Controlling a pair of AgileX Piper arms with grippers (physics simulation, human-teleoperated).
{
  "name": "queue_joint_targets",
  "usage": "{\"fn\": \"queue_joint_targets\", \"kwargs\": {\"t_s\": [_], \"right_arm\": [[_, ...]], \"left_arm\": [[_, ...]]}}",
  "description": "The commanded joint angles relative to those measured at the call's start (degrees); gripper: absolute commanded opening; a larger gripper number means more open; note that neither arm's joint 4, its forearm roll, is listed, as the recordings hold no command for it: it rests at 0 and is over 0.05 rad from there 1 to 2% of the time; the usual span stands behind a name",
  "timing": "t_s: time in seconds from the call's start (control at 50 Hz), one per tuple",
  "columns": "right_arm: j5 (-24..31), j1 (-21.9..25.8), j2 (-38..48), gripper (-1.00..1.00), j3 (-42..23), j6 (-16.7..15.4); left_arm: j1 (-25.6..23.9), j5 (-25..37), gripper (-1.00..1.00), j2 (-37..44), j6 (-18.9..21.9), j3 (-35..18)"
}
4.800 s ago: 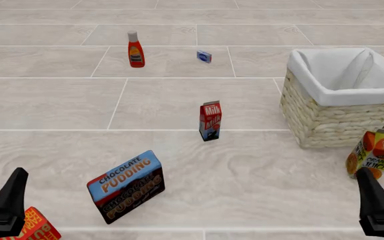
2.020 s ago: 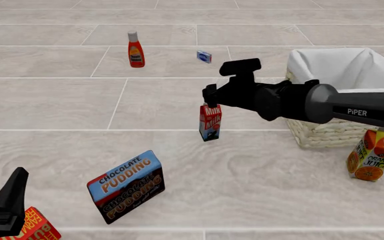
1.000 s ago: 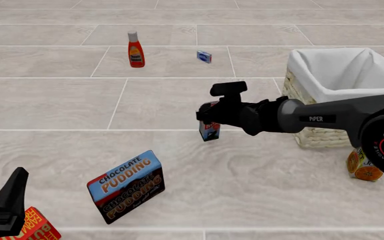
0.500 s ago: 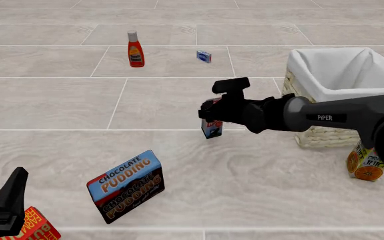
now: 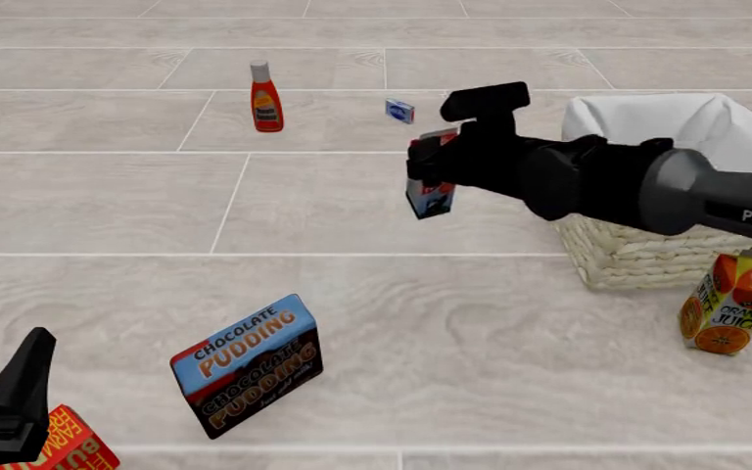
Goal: Pick the milk and place it in the basket.
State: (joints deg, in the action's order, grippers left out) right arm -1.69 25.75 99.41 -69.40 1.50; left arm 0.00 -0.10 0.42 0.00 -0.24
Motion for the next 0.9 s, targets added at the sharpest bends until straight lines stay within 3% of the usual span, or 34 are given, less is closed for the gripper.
{"fn": "queue_joint_targets", "kwargs": {"t_s": [0.02,0.34,0.4,0.8,0.9], "right_arm": [[2.7,-0.7,-8.3,-1.00,-1.3,0.4],[7.8,-4.3,-14.1,-1.00,-5.8,-1.0],[7.9,-4.5,-15.2,-1.00,-5.7,-0.4],[8.4,-13.9,-20.5,-1.00,-4.0,-4.1],[8.2,-15.4,-22.1,-1.00,-3.0,-3.3]], "left_arm": [[0.0,0.0,1.00,0.0,0.0,0.0],[0.0,0.0,1.00,0.0,0.0,0.0],[0.0,0.0,1.00,0.0,0.0,0.0],[0.0,0.0,1.00,0.0,0.0,0.0],[0.0,0.0,1.00,0.0,0.0,0.0]]}}
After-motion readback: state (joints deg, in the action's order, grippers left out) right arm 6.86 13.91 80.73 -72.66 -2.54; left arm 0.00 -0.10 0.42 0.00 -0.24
